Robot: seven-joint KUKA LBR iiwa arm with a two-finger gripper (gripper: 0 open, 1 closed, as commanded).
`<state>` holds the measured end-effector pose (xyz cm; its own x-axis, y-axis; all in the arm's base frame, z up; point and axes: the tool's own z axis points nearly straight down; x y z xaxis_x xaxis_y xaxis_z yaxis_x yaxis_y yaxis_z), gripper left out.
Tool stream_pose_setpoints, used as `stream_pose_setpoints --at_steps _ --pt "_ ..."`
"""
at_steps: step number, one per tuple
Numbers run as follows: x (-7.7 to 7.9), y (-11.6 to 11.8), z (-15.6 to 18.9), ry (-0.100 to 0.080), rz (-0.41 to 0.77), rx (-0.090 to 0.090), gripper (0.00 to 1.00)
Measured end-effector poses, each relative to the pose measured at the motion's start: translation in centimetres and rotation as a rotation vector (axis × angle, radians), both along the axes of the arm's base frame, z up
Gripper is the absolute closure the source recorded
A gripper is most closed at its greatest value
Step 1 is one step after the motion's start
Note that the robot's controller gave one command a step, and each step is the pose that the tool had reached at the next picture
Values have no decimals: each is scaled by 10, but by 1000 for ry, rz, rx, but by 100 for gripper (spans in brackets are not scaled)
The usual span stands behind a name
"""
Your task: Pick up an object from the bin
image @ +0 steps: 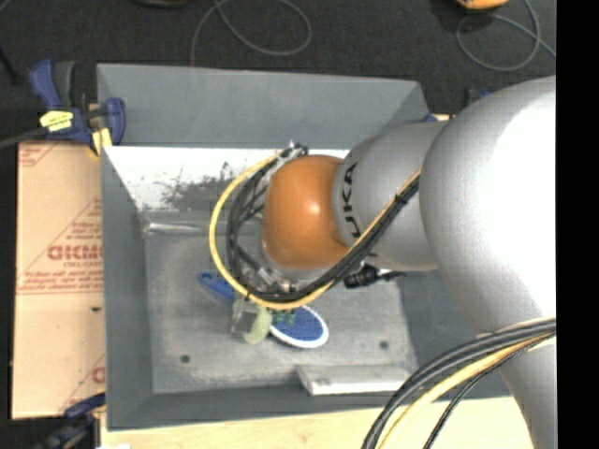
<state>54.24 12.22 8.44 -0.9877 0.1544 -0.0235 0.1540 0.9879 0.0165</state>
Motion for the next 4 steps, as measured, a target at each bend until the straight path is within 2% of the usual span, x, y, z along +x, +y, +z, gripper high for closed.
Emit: stream_pose_setpoints --at_steps 1,3,4 --pt "0 -1 16 11 0 -5 100" --pt "0 -2 34 16 -1 -9 100" --pt "-1 -2 45 24 -1 -11 100"
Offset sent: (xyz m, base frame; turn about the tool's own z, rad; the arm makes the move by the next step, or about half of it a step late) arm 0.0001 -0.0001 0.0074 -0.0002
